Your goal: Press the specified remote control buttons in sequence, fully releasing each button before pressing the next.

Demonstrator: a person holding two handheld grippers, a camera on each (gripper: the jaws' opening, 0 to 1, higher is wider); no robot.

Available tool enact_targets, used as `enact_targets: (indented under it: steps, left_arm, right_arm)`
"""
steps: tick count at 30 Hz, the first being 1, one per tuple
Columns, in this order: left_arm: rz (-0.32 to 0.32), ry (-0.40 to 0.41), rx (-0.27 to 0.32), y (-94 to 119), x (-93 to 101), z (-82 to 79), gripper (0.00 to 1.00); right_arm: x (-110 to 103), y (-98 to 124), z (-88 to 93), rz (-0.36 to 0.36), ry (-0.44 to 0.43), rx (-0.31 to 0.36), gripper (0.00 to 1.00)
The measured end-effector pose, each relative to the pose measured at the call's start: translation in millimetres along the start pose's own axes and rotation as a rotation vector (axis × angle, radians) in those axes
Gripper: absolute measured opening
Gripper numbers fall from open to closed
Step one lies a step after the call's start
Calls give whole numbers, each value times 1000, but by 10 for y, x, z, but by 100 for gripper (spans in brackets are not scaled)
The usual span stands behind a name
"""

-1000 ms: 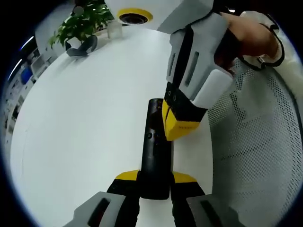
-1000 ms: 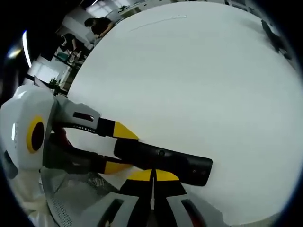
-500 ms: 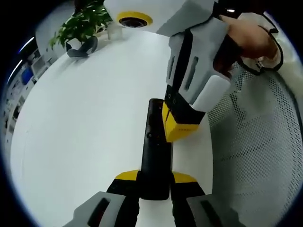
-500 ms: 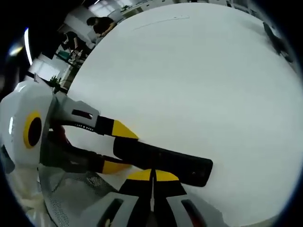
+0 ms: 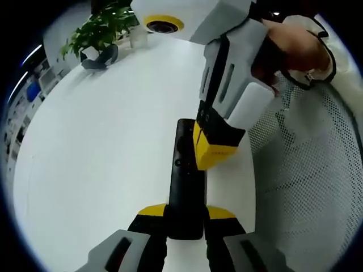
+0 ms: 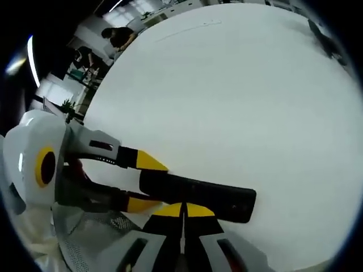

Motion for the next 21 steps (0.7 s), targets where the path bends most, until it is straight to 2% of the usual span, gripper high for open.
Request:
enact_targets:
  steps: [5,13,21]
  left_arm:
    - [3,-3,-1,-2,-3,-5,23]
    - [4,-1,4,-1,-1,2,23]
    - [0,2,7,-1,3,3,23]
  right_arm:
    - [-45,-3,-72,4,46,41,0]
    - [-87,-78,-58,12,95,13,0]
    - [-82,-83,-64,14,96,19,0]
Point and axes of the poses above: the point that each gripper's makers call its tool centre point, and the gripper's own axes: y roughly backward along the fingers, x roughly to its right, z roughly out of its underside, the point moved 7 cm from there along y, roughly backward along the fingers
